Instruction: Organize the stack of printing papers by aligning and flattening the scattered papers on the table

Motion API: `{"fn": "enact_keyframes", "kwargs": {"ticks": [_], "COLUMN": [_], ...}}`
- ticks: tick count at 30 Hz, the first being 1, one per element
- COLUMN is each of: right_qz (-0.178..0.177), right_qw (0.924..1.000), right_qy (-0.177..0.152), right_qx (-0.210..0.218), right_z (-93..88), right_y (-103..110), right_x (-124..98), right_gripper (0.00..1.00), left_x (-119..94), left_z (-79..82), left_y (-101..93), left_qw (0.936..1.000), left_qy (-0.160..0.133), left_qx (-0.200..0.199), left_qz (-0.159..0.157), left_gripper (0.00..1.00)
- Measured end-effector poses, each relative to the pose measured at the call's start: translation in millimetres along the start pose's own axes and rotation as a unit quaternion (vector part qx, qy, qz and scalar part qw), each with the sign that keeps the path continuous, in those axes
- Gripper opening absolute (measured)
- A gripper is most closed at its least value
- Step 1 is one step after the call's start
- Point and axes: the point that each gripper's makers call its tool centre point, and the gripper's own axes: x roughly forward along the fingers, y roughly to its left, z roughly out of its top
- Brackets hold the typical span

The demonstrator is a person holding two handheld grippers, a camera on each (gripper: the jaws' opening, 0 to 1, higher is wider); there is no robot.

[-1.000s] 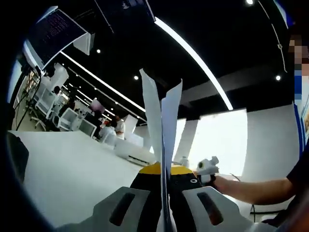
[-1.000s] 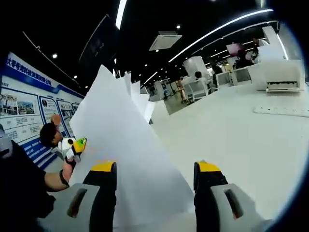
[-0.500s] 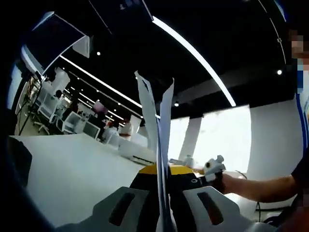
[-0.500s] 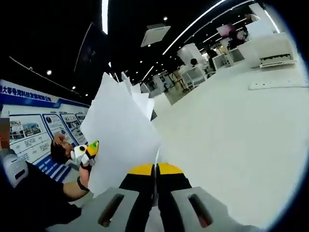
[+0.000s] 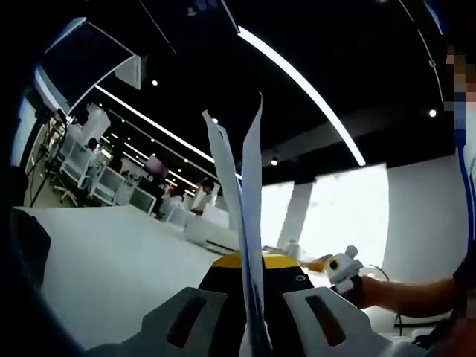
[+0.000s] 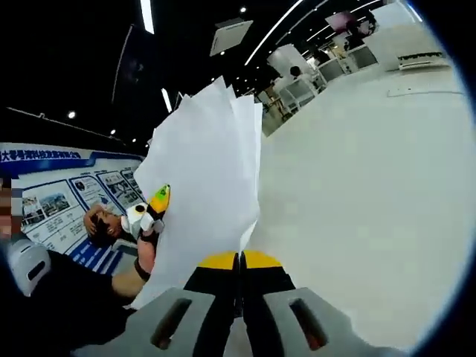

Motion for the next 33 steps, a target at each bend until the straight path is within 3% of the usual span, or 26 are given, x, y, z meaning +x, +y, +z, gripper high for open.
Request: {"fn": "enact_keyframes", "kwargs": {"ticks": [3,7,14,21,23,24,25,27,28,33], "right_qz": [-0.028,-0.05,-0.08,-0.087,-0.093,-0.102,-0.106,-0.091,-0.087,-0.069], "right_qw": [0.9992,0.9925,0.9817,0.9861,0.9874,0.9891,0.9888,0.9913,0.9902,0.9883], "right_qy": [-0.028,-0.105,-0.165,-0.137,-0.127,-0.106,-0.105,-0.093,-0.103,-0.126], "right_qx": [-0.01,0.037,0.051,0.036,0.017,0.005,0.0,-0.021,-0.038,-0.05], "right_z": [1.8,16.6,26.4,13.2,9.1,2.3,0.5,-3.4,-0.2,4.8], "right_y": [-0.6,-7.3,-14.7,-7.6,-7.7,-10.3,-7.2,-1.5,1.1,9.7], "right_x": [0.6,-10.2,-17.8,-2.1,0.1,1.6,4.0,6.6,5.8,-1.2], "right_gripper": [0.0,0.0,0.0,0.0,0.0,0.0,0.0,0.0,0.0,0.24], "left_x": [-0.5,-0.3,-0.4,-0.9,-1.0,-2.2,-3.5,-4.7,-5.1,-5.4], "left_z": [1.1,0.7,0.6,2.0,1.6,2.7,6.8,8.7,10.2,15.6], "left_y": [0.6,0.1,-0.4,1.1,1.0,1.9,3.3,3.6,4.4,8.5], "left_qw": [1.0,1.0,1.0,1.0,1.0,0.9999,0.9996,0.9996,0.9994,0.9986], "left_qy": [-0.003,-0.003,-0.004,-0.008,-0.007,-0.009,-0.022,-0.027,-0.03,-0.043], "left_qx": [-0.002,0.0,0.001,-0.002,0.0,0.006,0.009,-0.007,-0.013,-0.025], "left_qz": [0.001,0.0,-0.001,0.002,0.002,0.007,0.012,0.009,0.008,0.015], "left_gripper": [0.07,0.08,0.08,0.07,0.06,0.06,0.06,0.06,0.06,0.05]}}
